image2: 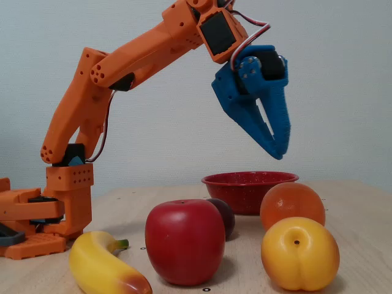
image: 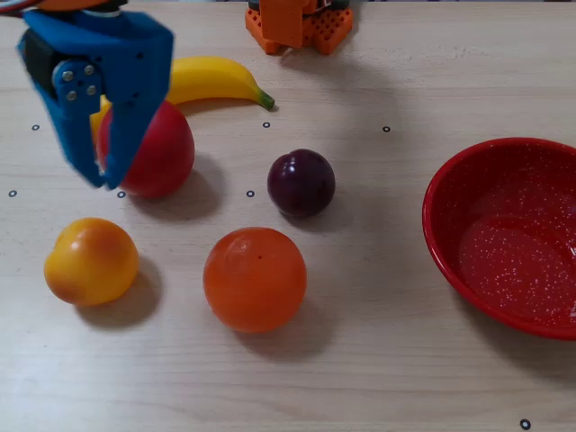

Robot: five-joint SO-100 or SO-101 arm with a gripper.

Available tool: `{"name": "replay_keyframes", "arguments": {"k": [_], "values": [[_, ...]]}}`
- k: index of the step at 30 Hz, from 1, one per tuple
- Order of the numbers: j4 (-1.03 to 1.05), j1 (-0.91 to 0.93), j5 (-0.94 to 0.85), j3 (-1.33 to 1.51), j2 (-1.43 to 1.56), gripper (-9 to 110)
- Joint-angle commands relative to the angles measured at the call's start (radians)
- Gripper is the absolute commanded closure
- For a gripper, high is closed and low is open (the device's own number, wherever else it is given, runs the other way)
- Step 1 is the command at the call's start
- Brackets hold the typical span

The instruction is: Put peach in the red bowl.

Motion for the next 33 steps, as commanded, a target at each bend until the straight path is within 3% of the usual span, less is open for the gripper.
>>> {"name": "replay_keyframes", "arguments": {"k": [1, 16, 25, 33], "values": [[-0.058, 0.021, -0.172, -0.008, 0.094, 102], [-0.057, 0.029, -1.172, 0.046, 0.166, 102], [0.198, 0.032, -1.875, 0.029, 0.199, 101], [0.216, 0.069, -2.169, -0.072, 0.17, 95]]}}
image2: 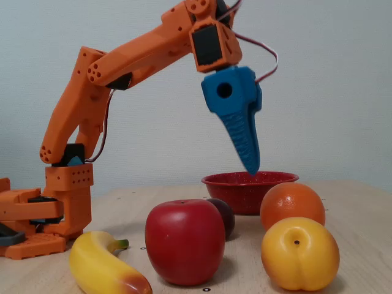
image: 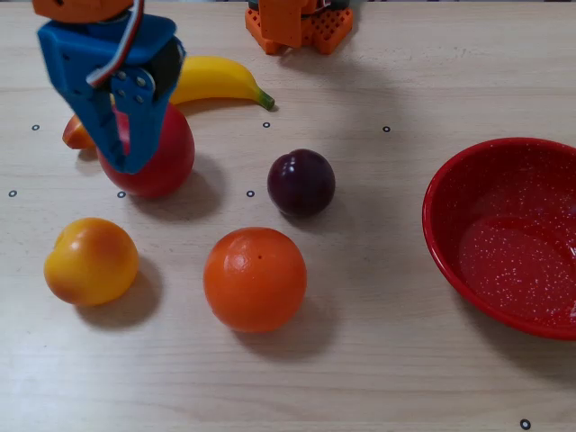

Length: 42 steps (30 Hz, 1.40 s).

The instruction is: Put peach in the red bowl.

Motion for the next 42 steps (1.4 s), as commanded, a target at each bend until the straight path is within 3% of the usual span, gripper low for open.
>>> {"name": "replay_keyframes", "arguments": {"k": [1, 15, 23, 30, 35, 42], "values": [[0.005, 0.035, -0.057, -0.124, 0.144, 94], [-0.089, 0.156, -0.198, -0.204, 0.023, 67], [-0.156, 0.199, -0.27, -0.189, -0.034, 62], [-0.107, 0.19, -0.261, -0.227, -0.037, 66], [-0.049, 0.158, -0.084, -0.259, -0.018, 65], [-0.046, 0.069, 0.528, -0.183, 0.032, 70]]}}
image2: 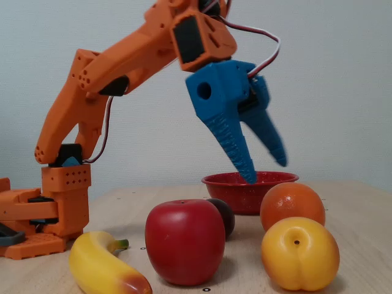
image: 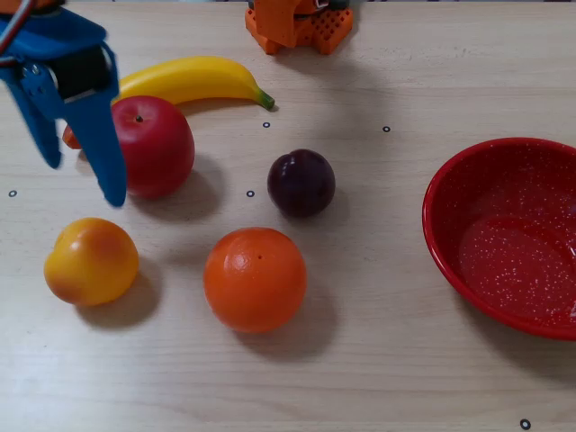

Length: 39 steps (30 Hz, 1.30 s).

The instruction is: Put peach in the red bowl.

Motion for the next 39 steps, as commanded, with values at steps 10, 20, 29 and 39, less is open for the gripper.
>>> {"name": "replay_keyframes", "arguments": {"k": [10, 20, 29, 39], "values": [[0.071, -0.078, 0.43, -0.064, 0.181, 70], [0.121, 0.041, -0.36, -0.046, 0.156, 57], [-0.037, 0.115, -0.719, -0.025, 0.074, 56], [-0.063, 0.109, -0.753, -0.06, -0.044, 55]]}}
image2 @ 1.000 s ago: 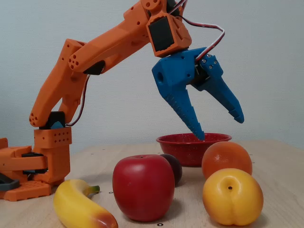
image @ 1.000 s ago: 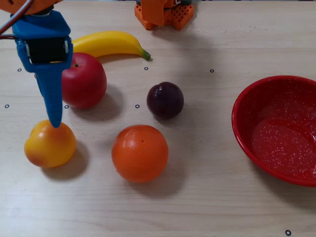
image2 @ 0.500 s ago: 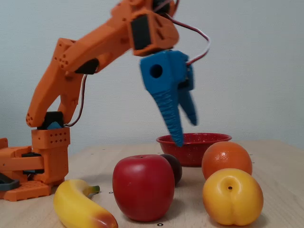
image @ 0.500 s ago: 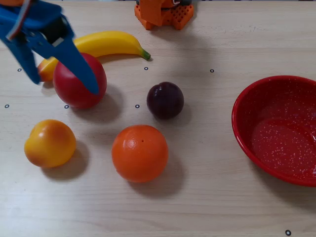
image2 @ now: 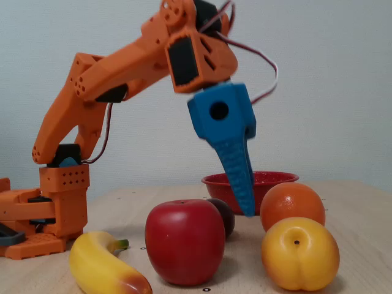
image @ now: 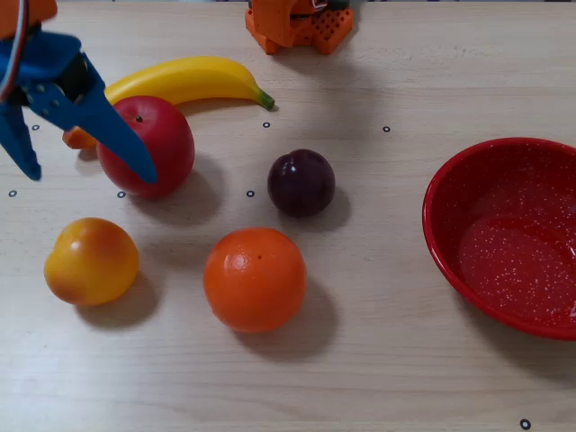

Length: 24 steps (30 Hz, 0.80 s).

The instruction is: Put peach in the red bowl.

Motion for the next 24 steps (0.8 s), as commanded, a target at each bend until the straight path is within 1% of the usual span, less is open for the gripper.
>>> {"name": "replay_keyframes", "arguments": {"k": [1, 10, 16, 24], "values": [[-0.02, 0.003, -0.028, -0.071, 0.043, 55], [-0.137, -0.014, -0.028, -0.089, -0.06, 55], [-0.175, -0.029, -0.008, -0.094, -0.091, 55], [-0.238, -0.066, 0.107, -0.1, -0.117, 53]]}}
